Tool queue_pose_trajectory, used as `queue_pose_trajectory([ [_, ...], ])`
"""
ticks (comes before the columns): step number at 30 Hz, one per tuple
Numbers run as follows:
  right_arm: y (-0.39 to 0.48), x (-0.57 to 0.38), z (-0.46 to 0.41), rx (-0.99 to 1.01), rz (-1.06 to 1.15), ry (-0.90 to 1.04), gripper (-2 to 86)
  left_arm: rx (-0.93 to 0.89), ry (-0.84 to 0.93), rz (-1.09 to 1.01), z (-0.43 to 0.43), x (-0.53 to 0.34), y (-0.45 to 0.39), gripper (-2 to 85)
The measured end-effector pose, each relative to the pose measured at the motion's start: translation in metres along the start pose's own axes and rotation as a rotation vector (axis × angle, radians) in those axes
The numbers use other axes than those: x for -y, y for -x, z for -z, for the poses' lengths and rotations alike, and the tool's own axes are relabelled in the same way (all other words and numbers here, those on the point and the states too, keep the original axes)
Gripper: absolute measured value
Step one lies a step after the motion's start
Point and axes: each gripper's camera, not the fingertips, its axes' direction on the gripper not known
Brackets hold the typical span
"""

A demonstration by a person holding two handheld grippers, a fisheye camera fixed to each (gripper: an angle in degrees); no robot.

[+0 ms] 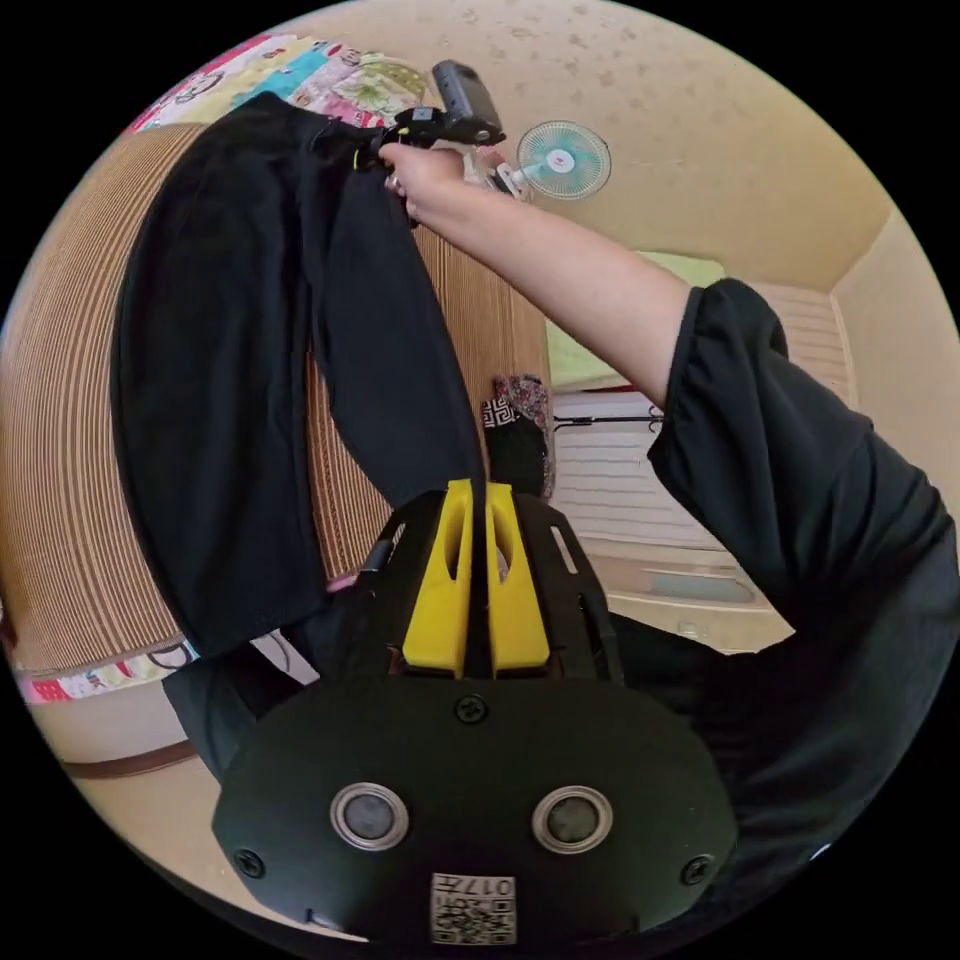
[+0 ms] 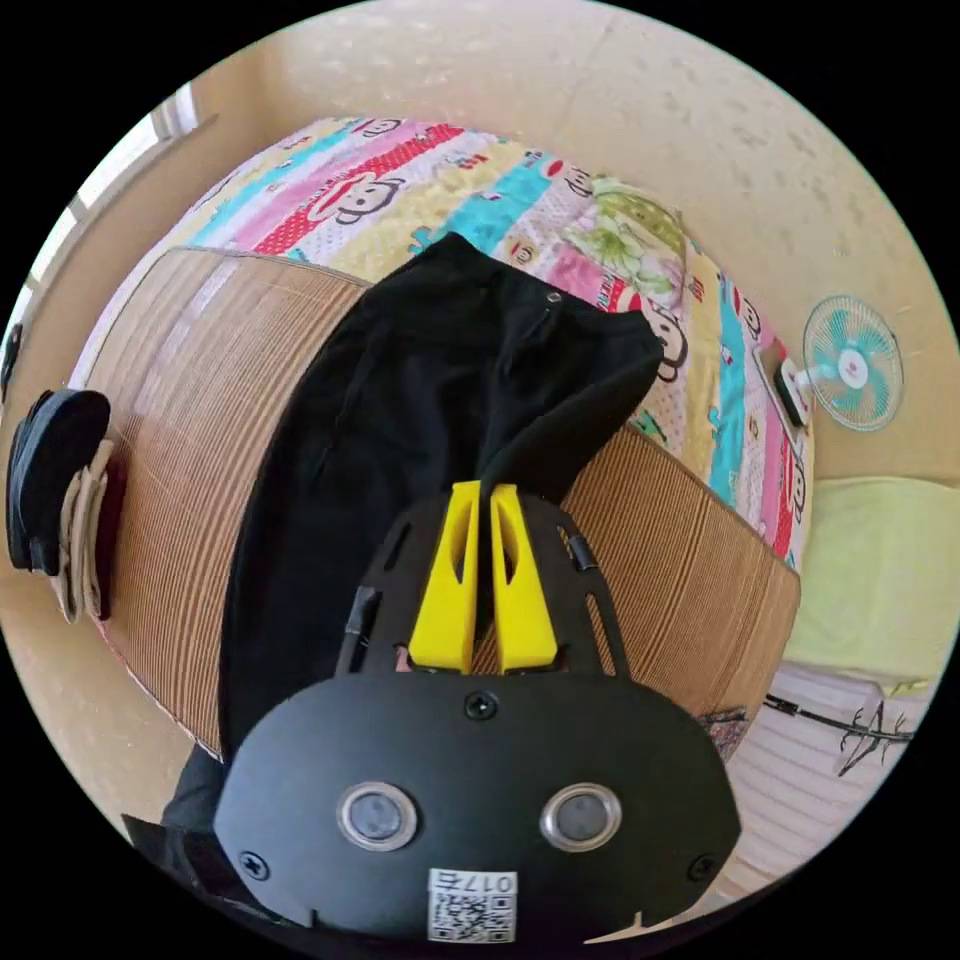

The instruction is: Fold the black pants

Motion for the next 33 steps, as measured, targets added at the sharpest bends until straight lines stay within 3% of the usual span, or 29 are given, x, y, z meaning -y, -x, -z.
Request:
queue_pose_trajectory([
  [2,0.058,0.017,0.006,0.115,0.099,-0.07,3.2,-0.029,0.013,0.095,0.013,-0.008,0.028,-0.8],
  [5,0.11,0.029,-0.012,0.356,0.177,0.01,4.6,0.037,0.04,0.247,0.023,-0.023,0.075,-0.7],
  [8,0.121,0.014,-0.035,0.562,0.138,0.053,5.8,0.201,0.089,0.409,0.025,-0.037,0.128,-0.3],
  [12,0.091,-0.038,-0.066,0.631,0.014,0.108,7.6,0.324,0.097,0.52,0.036,-0.041,0.187,0.0],
  [15,0.05,-0.101,-0.09,0.578,-0.123,0.176,8.6,0.191,0.152,0.525,0.037,-0.028,0.207,0.1],
  [20,0.026,-0.198,-0.136,0.749,-0.297,0.366,11.7,0.194,0.193,0.491,0.04,-0.01,0.21,0.0],
  [25,0.053,-0.22,-0.155,0.915,-0.359,0.423,11.9,0.19,0.176,0.479,0.047,-0.003,0.205,-0.2],
  [29,0.053,-0.216,-0.159,0.809,-0.379,0.446,5.9,0.098,0.16,0.472,0.047,-0.001,0.207,-0.3],
  [33,0.035,-0.217,-0.142,0.947,-0.319,0.418,2.8,0.063,0.095,0.385,0.056,-0.005,0.195,-0.4],
])
